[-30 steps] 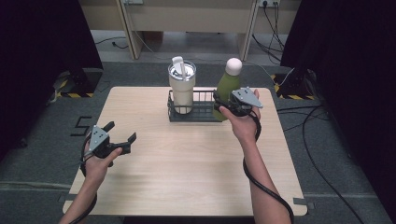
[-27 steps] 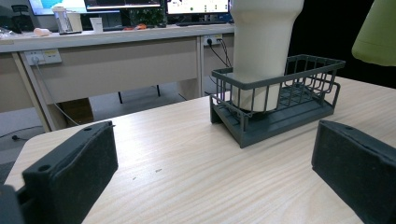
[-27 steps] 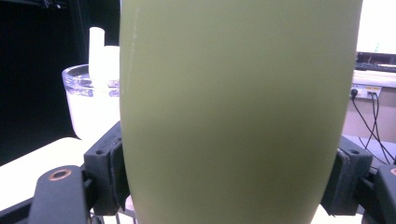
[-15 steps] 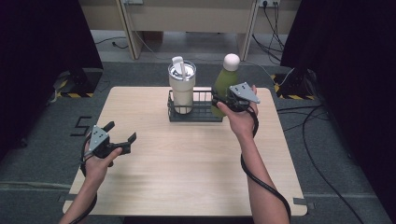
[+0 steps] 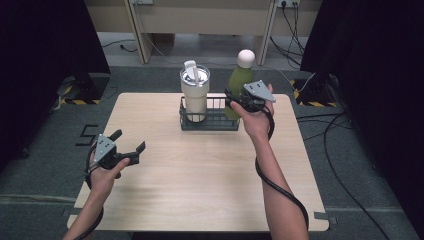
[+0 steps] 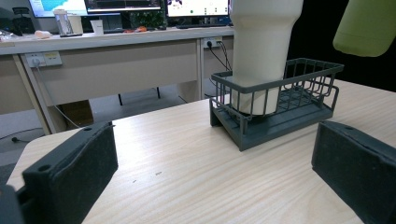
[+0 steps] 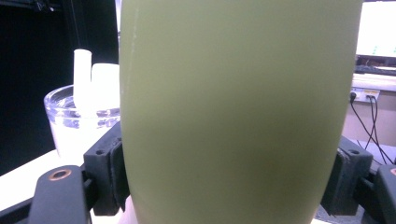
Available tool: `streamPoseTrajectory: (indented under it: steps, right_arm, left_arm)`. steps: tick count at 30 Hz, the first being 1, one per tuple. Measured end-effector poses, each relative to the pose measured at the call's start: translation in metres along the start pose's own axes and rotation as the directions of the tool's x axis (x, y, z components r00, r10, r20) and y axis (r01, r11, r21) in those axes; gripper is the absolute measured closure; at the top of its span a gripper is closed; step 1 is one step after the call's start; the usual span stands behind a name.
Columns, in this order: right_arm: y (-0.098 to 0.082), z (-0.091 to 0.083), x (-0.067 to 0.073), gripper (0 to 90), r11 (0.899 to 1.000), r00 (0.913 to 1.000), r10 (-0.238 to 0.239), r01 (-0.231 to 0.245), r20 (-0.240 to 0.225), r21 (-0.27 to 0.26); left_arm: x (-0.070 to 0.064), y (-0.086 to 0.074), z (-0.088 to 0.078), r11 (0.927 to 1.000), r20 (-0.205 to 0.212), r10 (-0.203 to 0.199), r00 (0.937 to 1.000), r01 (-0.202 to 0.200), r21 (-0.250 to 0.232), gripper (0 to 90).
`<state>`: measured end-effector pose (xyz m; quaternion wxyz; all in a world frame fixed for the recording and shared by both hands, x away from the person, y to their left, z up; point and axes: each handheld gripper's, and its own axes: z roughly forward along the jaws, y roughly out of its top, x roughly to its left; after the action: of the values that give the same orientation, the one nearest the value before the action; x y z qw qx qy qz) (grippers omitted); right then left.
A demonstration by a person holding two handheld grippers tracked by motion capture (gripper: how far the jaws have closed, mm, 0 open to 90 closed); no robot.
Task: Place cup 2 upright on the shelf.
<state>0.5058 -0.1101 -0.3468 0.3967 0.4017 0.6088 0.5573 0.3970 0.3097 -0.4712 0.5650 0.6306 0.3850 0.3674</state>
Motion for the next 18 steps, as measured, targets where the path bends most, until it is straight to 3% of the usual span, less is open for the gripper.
streamPoseTrajectory:
  steps: [18]
  right_arm:
    - [0.005,0.03,0.002,21.2,0.999,1.0,0.002,-0.003,0.008,0.041]
  left_arm:
    - [0.002,0.0,0.0,1.0,-0.005,-0.006,1.0,0.006,-0.001,0.0]
